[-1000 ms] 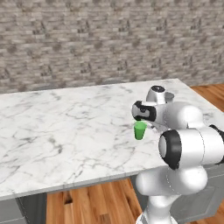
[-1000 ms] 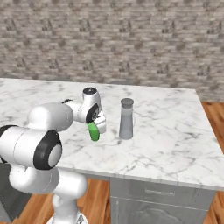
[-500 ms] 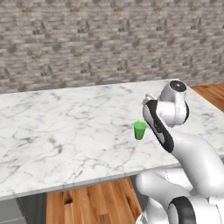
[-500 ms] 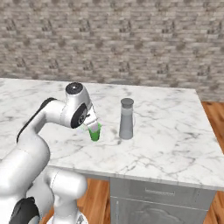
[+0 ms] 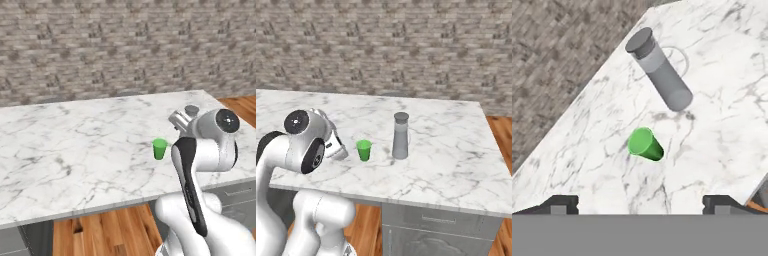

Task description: Place the pitcher and cup on the dining counter for serving.

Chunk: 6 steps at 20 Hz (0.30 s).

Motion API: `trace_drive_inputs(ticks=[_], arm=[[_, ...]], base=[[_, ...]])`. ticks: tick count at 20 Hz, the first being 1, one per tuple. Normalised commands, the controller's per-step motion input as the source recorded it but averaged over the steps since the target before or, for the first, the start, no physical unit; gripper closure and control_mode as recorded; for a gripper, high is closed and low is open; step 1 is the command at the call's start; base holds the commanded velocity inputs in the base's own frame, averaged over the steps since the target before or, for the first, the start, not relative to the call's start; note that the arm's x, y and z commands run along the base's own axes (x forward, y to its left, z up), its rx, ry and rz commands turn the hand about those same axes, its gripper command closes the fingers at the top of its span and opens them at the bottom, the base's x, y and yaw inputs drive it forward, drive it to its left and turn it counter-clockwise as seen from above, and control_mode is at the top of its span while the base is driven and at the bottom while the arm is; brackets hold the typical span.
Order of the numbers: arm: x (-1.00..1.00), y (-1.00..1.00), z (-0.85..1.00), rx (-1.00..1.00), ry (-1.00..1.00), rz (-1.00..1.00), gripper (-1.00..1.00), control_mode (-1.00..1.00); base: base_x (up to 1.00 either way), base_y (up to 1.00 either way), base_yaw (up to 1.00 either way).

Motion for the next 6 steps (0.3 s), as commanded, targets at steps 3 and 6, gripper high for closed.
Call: trace_drive_inputs(ticks=[3,6], arm=[[-1.0,0.27,0.63,-0.01,-0.27,0.07,-1.0,-1.0],[-0.23,0.09,0.2,-0.07,-0.23,0.02,-1.0,-1.0]], base=[[0.0,0.0,0.0],[0.0,0.0,0.0]])
